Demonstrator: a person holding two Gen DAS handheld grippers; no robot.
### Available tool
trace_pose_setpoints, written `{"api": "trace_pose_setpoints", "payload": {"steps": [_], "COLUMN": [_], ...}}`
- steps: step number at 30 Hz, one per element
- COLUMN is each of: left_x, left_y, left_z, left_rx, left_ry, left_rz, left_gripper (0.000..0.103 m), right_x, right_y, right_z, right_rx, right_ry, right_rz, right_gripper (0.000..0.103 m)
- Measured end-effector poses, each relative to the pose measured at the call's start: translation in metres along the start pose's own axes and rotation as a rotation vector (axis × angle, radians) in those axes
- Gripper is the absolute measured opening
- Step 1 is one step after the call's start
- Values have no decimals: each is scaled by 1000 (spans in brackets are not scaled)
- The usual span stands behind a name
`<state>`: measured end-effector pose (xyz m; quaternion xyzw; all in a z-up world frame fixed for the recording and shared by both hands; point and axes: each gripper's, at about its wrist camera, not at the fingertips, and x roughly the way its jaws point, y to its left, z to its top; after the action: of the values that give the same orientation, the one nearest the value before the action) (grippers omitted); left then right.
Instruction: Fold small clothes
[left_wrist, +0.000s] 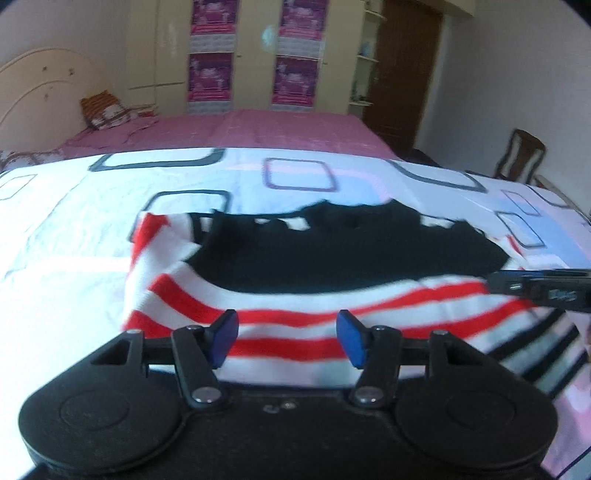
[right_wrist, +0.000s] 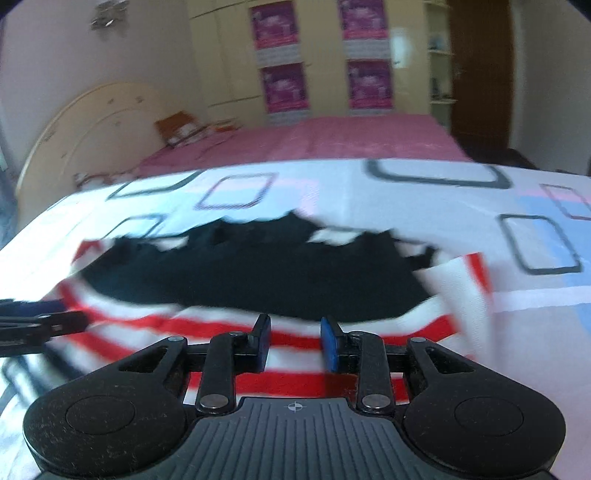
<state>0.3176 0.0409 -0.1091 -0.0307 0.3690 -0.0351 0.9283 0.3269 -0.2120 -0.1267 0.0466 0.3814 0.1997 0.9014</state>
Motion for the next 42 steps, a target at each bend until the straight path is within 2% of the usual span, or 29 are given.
{"api": "trace_pose_setpoints", "payload": {"steps": [10, 12, 15, 20, 30, 33, 37, 42], "left_x": [-9, -15, -23, -16, -24, -29, -42, -55], "left_y": [10, 9, 9, 16, 20, 24, 30, 37], "left_z": [-26, -25, -29, -43, -39, -36, -34, -40], "left_rx": [63, 49, 36, 29, 11, -32, -103, -156], "left_ry": [24, 28, 34, 76, 122, 139, 154, 176], "left_rz": [40, 48, 41, 40, 27, 14, -14, -33], "left_gripper": [60, 58, 58, 59, 59, 62, 75, 77], "right_x": [-14, -24, -31, -37, -52, -60, -63, -58], "right_y": [-12, -12, -14, -28, -23, -18, -2, 17], "right_z": [-18, -20, -33, -58, -59, -55, -50, -45], "right_rx": [-46, -37, -43, -25, -28, 10, 22, 27], "right_ry": [11, -7, 21, 34, 70, 51, 34, 25], "right_rz": [-74, -73, -96, -149, -209, -180, -134, -79], "right_gripper": [31, 31, 31, 31, 31, 31, 31, 31]}}
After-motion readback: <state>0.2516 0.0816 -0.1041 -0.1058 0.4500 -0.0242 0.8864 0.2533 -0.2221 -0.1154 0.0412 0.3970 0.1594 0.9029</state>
